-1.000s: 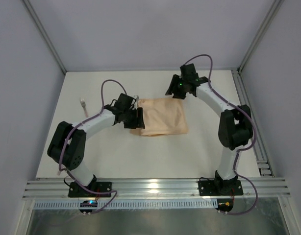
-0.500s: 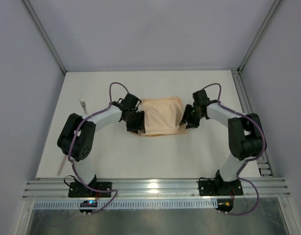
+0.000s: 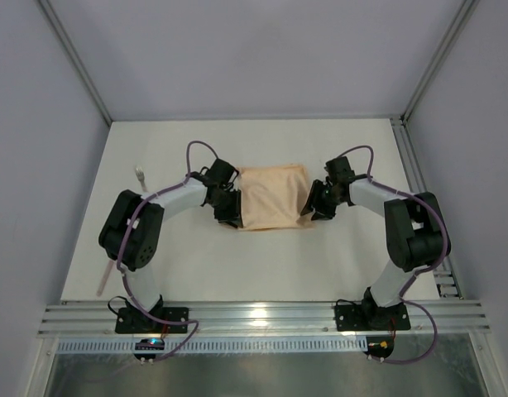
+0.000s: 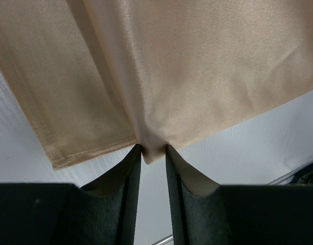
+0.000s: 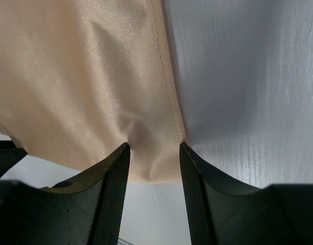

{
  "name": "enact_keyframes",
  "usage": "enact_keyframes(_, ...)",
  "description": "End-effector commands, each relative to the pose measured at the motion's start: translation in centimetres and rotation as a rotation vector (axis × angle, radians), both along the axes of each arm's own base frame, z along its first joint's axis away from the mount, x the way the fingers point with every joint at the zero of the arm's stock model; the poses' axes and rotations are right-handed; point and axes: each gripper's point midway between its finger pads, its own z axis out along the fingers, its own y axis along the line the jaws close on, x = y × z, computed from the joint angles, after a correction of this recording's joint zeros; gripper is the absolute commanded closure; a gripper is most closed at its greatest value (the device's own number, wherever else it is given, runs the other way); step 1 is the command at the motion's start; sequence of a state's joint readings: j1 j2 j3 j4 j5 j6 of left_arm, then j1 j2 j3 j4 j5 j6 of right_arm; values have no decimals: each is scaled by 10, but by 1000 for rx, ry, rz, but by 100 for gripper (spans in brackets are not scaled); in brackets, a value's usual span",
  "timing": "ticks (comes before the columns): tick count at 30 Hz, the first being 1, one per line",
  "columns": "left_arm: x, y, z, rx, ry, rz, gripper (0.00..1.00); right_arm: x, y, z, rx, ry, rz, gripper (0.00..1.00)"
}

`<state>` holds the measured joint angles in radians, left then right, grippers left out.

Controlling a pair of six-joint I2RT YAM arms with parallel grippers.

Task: Fold the napkin into a case and place the utensils inside
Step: Smooth out the lower triangle-folded napkin at the center of the board.

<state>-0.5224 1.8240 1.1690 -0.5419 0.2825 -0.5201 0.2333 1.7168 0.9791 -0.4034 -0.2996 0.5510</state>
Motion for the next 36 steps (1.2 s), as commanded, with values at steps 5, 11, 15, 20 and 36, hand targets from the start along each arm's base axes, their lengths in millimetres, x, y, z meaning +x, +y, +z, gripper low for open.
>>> enact_keyframes(5,-8,-2,-1,-5,35,-3,69,-7,-14,15,-72,-43,7,52)
enact_keyframes(11,-6,-3,0,-5,28,-11,86,-14,-22,22,-109,-47,5,51)
enact_keyframes(15,-3,-2,3,1,12,-29,100,-19,-23,23,-113,-47,8,51)
enact_keyframes(20,-4,-1,7,5,5,-39,100,-33,-21,3,-89,7,5,51)
enact_keyframes(36,22,1,60,-32,-113,-87,100,-10,16,11,57,-51,26,97)
